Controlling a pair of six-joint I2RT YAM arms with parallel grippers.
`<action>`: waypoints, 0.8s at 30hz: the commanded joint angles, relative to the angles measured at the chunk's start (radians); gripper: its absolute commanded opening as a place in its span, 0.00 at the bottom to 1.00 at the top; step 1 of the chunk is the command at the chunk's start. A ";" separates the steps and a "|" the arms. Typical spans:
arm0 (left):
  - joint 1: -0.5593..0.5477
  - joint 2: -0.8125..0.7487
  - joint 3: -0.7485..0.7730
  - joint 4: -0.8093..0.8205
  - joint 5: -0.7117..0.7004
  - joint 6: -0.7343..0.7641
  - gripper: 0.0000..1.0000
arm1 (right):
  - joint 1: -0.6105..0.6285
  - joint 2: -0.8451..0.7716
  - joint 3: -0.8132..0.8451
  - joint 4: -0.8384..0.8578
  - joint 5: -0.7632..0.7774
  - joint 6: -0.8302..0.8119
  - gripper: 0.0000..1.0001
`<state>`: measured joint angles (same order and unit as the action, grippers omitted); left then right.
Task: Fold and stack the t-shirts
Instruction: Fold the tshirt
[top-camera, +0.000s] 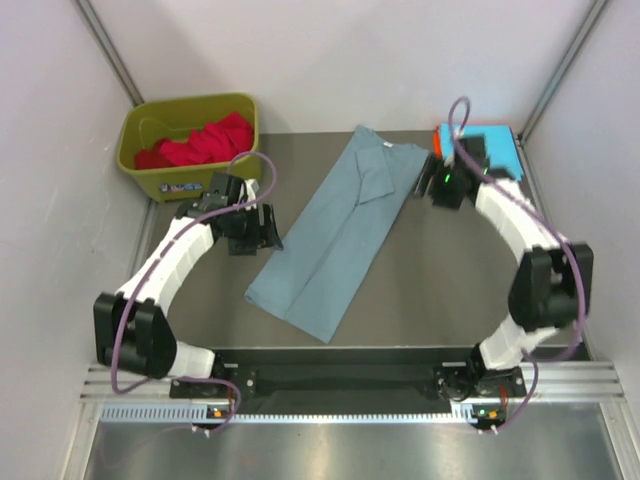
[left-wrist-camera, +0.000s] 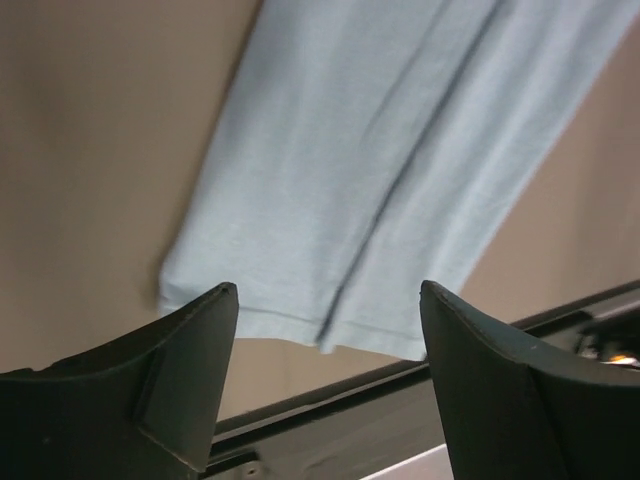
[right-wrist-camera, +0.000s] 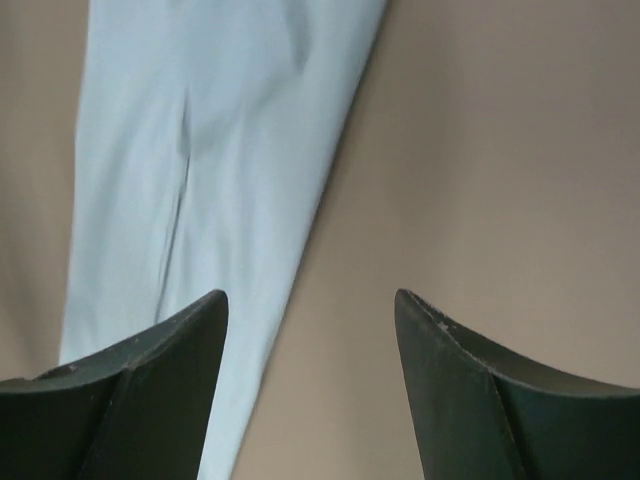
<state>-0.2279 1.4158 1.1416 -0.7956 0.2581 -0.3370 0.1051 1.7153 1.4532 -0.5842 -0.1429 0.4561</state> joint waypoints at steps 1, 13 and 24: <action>0.004 -0.110 -0.043 0.035 0.073 -0.123 0.77 | 0.190 -0.169 -0.317 0.064 -0.125 0.091 0.68; 0.004 -0.233 -0.069 -0.011 0.101 -0.148 0.77 | 0.818 -0.427 -0.859 0.638 -0.061 0.767 0.54; 0.005 -0.261 -0.055 -0.051 0.116 -0.122 0.76 | 1.059 -0.247 -0.883 0.857 0.089 1.059 0.31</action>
<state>-0.2276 1.1954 1.0786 -0.8352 0.3523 -0.4721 1.1168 1.4387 0.5499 0.1833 -0.1181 1.3991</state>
